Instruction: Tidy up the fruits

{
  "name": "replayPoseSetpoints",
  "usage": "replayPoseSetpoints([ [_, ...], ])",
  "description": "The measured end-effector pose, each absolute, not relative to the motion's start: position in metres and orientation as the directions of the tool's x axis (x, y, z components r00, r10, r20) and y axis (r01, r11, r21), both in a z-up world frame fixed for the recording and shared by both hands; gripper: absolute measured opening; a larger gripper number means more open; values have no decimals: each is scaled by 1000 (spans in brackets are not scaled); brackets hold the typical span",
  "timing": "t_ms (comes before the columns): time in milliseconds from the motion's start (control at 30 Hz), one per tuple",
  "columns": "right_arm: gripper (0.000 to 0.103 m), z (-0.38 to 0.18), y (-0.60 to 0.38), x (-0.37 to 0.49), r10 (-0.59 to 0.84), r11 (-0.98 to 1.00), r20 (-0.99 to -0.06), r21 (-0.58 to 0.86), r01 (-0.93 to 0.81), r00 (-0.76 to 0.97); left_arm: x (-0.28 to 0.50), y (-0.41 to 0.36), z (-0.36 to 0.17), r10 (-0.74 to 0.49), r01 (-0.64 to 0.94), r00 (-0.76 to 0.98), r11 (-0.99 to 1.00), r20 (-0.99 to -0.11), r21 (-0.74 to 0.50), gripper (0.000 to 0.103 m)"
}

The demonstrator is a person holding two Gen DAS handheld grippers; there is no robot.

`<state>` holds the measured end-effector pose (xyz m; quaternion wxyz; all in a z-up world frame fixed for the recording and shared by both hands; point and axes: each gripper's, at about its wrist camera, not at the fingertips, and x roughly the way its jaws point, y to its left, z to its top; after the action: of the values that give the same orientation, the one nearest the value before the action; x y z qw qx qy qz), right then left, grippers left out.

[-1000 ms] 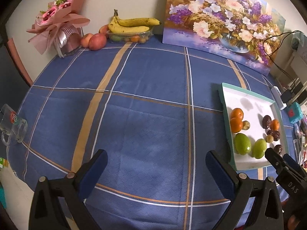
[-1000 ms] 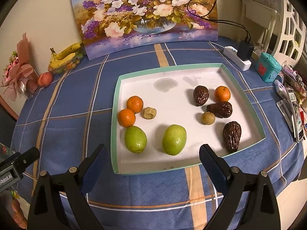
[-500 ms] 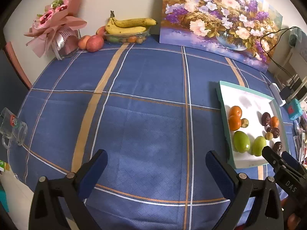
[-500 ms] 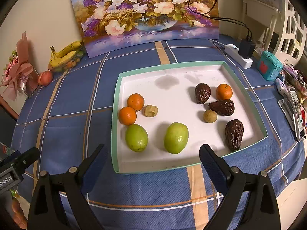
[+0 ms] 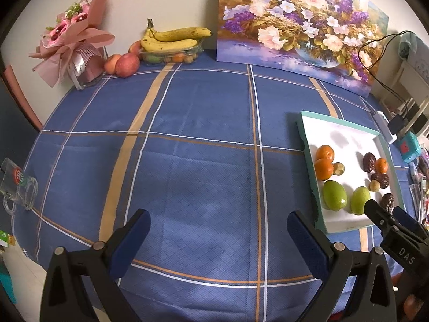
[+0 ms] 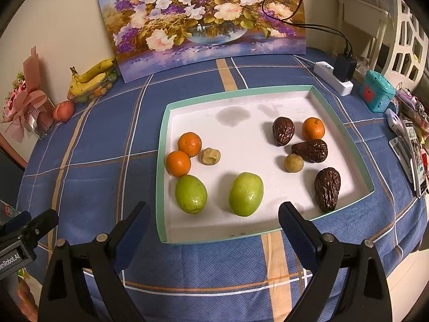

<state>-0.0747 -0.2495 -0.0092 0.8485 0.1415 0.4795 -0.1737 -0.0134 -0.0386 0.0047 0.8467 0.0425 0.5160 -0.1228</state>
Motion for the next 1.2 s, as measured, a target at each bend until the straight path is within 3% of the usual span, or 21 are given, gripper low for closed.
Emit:
replayPoseSetpoints([
  [1200, 96, -12, -250, -75, -157, 901, -865, 72, 428, 476, -13, -39, 0, -154, 238, 420, 970, -895, -55, 103],
])
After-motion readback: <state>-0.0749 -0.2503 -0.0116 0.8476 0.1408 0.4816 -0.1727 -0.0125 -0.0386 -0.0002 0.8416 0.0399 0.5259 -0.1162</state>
